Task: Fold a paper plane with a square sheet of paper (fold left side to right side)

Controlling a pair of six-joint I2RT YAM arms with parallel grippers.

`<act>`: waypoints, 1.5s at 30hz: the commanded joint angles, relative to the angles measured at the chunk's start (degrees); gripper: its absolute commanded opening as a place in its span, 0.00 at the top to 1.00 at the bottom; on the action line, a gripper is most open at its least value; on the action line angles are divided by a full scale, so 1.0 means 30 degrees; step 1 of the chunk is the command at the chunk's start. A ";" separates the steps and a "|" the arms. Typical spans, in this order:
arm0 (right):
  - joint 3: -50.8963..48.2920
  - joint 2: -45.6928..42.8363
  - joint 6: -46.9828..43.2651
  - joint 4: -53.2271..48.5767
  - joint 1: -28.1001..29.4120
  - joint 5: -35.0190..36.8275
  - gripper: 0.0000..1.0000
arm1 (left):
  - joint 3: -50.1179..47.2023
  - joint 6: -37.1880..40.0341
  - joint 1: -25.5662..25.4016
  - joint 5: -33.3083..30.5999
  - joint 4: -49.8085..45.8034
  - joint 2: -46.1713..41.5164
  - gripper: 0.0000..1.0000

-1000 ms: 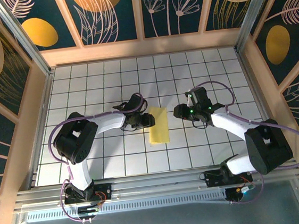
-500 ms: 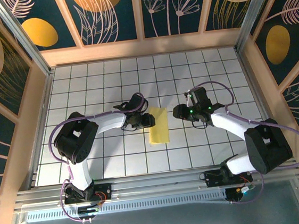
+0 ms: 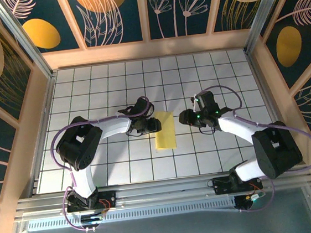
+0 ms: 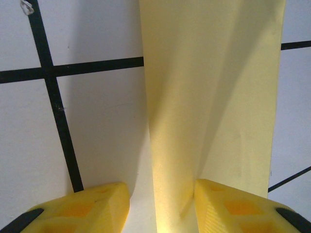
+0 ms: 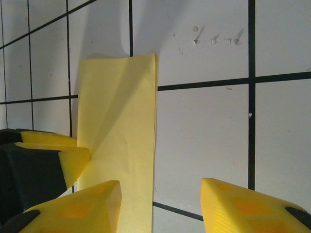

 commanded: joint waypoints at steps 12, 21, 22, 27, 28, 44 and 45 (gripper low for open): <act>0.0626 0.3806 0.1790 0.3707 0.2298 -0.3640 0.85 | -0.0811 -0.0065 -0.0389 -0.0632 0.0129 0.2219 0.57; 0.1492 0.5220 0.1746 0.3190 0.2851 -0.2801 0.88 | -0.0771 0.0134 -0.0394 -0.0690 0.0037 0.2311 0.57; 0.1493 0.5240 0.1710 0.3132 0.2879 -0.2712 0.88 | -0.0777 0.0169 -0.0396 -0.0690 0.0009 0.2324 0.57; 0.1406 0.4981 0.1622 0.2865 0.2895 -0.2294 0.88 | -0.0752 0.0330 -0.0396 -0.0720 -0.0054 0.2324 0.57; 0.1406 0.4941 0.1589 0.2782 0.2909 -0.2193 0.88 | -0.0751 0.0318 -0.0396 -0.0720 -0.0083 0.2338 0.57; 0.1348 0.4799 0.1539 0.2772 0.3012 -0.2188 0.88 | -0.0723 0.0399 -0.0396 -0.0793 -0.0171 0.2377 0.58; 0.1348 0.4882 0.1554 0.2816 0.3053 -0.2205 0.88 | -0.0694 0.0417 -0.0396 -0.0836 -0.0171 0.2375 0.58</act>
